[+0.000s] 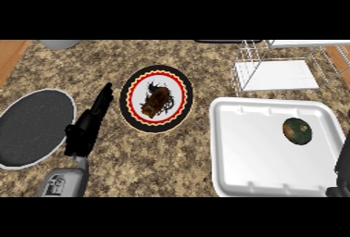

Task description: Pick the cupcake from the tray and place it in the tiered shelf

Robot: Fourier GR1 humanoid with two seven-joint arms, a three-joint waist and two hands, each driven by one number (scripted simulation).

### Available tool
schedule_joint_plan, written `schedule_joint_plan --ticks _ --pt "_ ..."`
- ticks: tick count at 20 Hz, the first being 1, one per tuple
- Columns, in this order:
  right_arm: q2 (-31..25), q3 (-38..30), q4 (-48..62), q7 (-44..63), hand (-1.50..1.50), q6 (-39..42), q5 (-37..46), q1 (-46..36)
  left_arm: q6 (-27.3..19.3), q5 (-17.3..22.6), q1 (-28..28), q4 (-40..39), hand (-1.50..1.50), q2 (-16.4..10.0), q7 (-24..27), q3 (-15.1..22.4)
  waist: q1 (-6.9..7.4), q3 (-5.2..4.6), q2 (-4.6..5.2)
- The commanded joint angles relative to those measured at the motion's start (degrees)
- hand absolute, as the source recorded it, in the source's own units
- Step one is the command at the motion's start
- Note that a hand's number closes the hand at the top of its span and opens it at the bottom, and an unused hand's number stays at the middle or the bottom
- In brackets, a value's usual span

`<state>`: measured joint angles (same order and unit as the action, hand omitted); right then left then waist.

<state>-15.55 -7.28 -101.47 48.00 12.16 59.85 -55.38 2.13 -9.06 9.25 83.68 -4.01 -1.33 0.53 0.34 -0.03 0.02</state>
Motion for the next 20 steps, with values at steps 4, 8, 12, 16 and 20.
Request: schedule_joint_plan --ticks 4,8,12,16,20 --pt "-1.9 1.0 9.8 -5.1 1.50 -6.4 2.6 -2.4 -1.2 -1.0 1.9 -3.4 0.00 0.3 2.2 -0.7 0.01 -0.01 0.07" --pt "-4.6 0.3 15.4 -9.7 1.50 -10.4 4.6 -1.6 -1.4 -1.0 3.3 -4.9 0.00 0.9 1.8 -0.7 -0.11 -0.01 0.11" --pt "-5.2 1.6 23.0 -18.2 1.50 -17.8 5.3 -2.2 0.0 -0.7 -1.4 1.3 0.00 1.0 0.2 1.4 0.52 0.01 0.10" --pt "-4.4 -1.9 31.7 -19.9 1.50 -26.2 5.4 -1.9 0.4 -0.5 0.7 -2.7 0.00 0.4 2.1 0.1 0.27 0.01 0.19" --pt "-1.5 -9.0 29.1 -23.8 1.50 -30.2 -7.2 -2.8 0.8 0.1 2.6 0.1 0.00 -0.1 -2.3 -0.2 0.52 0.09 0.22"
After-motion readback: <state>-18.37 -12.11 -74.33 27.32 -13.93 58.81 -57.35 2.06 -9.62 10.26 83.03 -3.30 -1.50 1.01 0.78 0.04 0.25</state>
